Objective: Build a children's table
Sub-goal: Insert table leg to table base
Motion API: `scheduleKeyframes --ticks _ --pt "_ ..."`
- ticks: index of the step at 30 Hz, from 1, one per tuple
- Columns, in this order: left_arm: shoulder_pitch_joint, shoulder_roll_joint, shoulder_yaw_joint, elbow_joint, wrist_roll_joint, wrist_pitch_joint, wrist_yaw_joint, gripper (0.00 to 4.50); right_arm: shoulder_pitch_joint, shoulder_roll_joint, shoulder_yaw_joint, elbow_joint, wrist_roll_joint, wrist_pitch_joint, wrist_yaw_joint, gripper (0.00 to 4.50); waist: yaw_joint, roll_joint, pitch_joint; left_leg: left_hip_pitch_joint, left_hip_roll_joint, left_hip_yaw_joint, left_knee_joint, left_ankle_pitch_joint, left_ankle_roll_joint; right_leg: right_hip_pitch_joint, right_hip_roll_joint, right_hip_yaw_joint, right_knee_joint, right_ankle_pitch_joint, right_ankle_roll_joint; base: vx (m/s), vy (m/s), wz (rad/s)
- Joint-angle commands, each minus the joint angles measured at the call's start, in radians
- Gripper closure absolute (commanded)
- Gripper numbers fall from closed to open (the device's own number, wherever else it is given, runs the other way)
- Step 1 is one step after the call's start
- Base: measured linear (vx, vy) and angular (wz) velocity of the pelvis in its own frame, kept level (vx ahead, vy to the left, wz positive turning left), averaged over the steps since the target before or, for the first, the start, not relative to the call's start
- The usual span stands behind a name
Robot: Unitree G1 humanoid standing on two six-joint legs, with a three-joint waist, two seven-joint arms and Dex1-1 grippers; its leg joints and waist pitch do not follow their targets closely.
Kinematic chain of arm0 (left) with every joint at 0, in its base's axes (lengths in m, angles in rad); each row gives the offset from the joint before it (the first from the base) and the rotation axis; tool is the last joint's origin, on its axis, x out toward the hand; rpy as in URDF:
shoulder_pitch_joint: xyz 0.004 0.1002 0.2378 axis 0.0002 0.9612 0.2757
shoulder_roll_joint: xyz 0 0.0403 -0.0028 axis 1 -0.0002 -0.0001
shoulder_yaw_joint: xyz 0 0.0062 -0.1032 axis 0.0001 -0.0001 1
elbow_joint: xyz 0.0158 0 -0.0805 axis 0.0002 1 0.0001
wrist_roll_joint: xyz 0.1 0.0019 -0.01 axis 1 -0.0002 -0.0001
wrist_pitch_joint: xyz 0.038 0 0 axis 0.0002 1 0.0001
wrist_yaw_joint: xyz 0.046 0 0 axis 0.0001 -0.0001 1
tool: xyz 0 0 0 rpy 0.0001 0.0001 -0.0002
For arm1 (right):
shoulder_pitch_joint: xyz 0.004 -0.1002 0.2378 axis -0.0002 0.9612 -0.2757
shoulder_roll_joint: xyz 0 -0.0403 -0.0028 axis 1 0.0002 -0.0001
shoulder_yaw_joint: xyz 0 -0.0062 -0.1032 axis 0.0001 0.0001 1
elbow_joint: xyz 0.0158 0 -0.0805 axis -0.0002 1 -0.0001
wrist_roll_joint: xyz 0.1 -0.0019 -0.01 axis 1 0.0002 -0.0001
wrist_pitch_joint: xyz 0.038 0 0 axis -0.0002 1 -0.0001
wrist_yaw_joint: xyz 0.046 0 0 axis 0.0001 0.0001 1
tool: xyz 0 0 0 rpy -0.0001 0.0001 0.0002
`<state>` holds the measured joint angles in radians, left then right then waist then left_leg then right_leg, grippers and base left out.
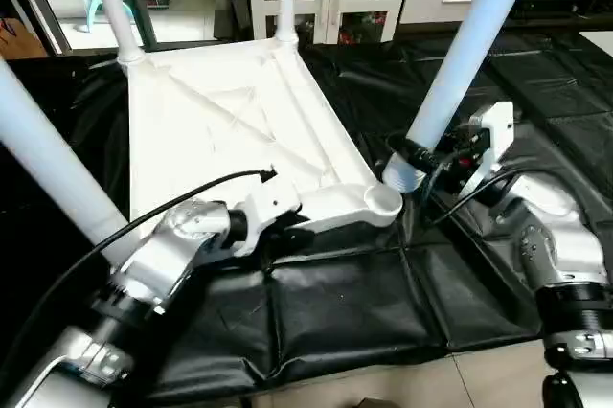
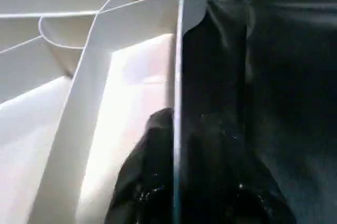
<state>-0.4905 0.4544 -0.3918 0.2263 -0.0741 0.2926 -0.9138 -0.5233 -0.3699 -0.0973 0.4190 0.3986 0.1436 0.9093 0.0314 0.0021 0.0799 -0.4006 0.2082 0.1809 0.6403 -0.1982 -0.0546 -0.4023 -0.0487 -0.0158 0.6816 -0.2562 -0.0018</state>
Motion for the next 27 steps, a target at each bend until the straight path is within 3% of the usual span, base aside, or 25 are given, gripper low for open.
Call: scheduleKeyframes --ticks 1,3,4,6,11,15,16,18,20,21,22,27 --pt "0.035 0.008 -0.034 0.002 0.015 0.01 -0.024 3.84 -0.003 -0.006 -0.006 0.0 0.026 0.004 0.04 2.62 -0.004 -0.006 -0.089 0.02 0.015 -0.003 -0.054 0.042 0.119 0.071 -0.054 0.032 -0.059 0.353 -0.316 0.0 0.0 0.0" --pt "0.061 0.023 -0.03 -0.02 0.013 0.007 -0.029 3.94 0.011 0.004 -0.011 -0.011 0.079 0.056 0.105 2.62 -0.005 -0.004 -0.088 0.022 0.015 -0.002 -0.055 0.033 0.121 0.071 -0.056 0.033 -0.061 0.334 -0.314 0.0 0.0 0.0" --pt "0.07 0.03 -0.029 -0.028 0.014 0.007 -0.032 4.06 0.014 0.007 -0.014 -0.01 0.094 0.062 0.128 2.62 -0.006 -0.01 -0.085 0.02 0.017 -0.002 -0.058 0.026 0.123 0.069 -0.056 0.032 -0.063 0.318 -0.312 0.0 0.0 0.0" --pt "0.075 0.034 -0.028 -0.034 0.015 0.006 -0.034 4.28 0.016 0.009 -0.015 -0.009 0.102 0.064 0.142 2.62 -0.006 -0.006 -0.084 0.022 0.018 -0.003 -0.058 0.019 0.122 0.067 -0.058 0.032 -0.064 0.292 -0.312 0.0 0.0 0.0" --pt "0.169 0.106 -0.024 -0.114 0.02 -0.038 -0.076 4.45 0.01 0.014 0.022 0.117 0.046 -0.069 0.257 2.62 -0.019 -0.026 -0.074 0.018 0.018 0.0 -0.061 0.01 0.129 0.061 -0.059 0.032 -0.07 0.229 -0.305 0.0 0.0 0.0" --pt "0.203 0.133 -0.032 -0.145 0.029 -0.066 -0.087 4.45 0.022 0.001 0.047 0.139 0.024 -0.101 0.3 2.62 -0.032 -0.025 -0.07 0.02 0.018 -0.001 -0.063 -0.002 0.132 0.058 -0.059 0.031 -0.075 0.162 -0.293 0.0 0.0 0.0" --pt "0.219 0.146 -0.036 -0.164 0.028 -0.066 -0.099 4.45 0.026 -0.002 0.051 0.144 0.022 -0.106 0.314 2.62 -0.036 -0.038 -0.067 0.019 0.019 0.001 -0.064 -0.005 0.136 0.057 -0.057 0.032 -0.077 0.155 -0.289 0.0 0.0 0.0" --pt "0.23 0.159 -0.041 -0.181 0.033 -0.065 -0.108 4.45 0.031 -0.001 0.051 0.142 0.025 -0.101 0.319 2.62 -0.035 -0.029 -0.066 0.021 0.019 0.0 -0.064 -0.001 0.138 0.054 -0.06 0.032 -0.077 0.142 -0.286 0.0 0.0 0.0" --pt "0.236 0.162 -0.038 -0.189 0.04 -0.067 -0.106 4.45 0.034 0.009 0.056 0.155 0.02 -0.116 0.335 2.62 -0.036 -0.029 -0.067 0.023 0.021 0.001 -0.065 0.001 0.137 0.053 -0.058 0.032 -0.076 0.149 -0.289 0.0 0.0 0.0" --pt "0.235 0.159 -0.037 -0.189 0.042 -0.069 -0.102 4.45 0.038 0.014 0.063 0.152 0.019 -0.117 0.341 2.62 -0.038 -0.039 -0.066 0.023 0.021 0.002 -0.066 0.0 0.138 0.052 -0.057 0.032 -0.077 0.151 -0.29 0.0 0.0 0.0" --pt "0.236 0.156 -0.034 -0.193 0.044 -0.07 -0.098 4.45 0.038 0.019 0.068 0.16 0.016 -0.128 0.353 2.62 -0.036 -0.035 -0.065 0.024 0.021 0.001 -0.066 -0.001 0.138 0.052 -0.058 0.032 -0.076 0.147 -0.29 0.0 0.0 0.0" --pt "0.226 0.147 -0.038 -0.188 0.053 -0.073 -0.092 4.45 0.044 0.039 0.086 0.16 0.012 -0.138 0.382 2.62 -0.036 -0.034 -0.064 0.026 0.023 0.001 -0.069 -0.021 0.128 0.049 -0.06 0.033 -0.08 0.123 -0.29 0.0 0.0 0.0"
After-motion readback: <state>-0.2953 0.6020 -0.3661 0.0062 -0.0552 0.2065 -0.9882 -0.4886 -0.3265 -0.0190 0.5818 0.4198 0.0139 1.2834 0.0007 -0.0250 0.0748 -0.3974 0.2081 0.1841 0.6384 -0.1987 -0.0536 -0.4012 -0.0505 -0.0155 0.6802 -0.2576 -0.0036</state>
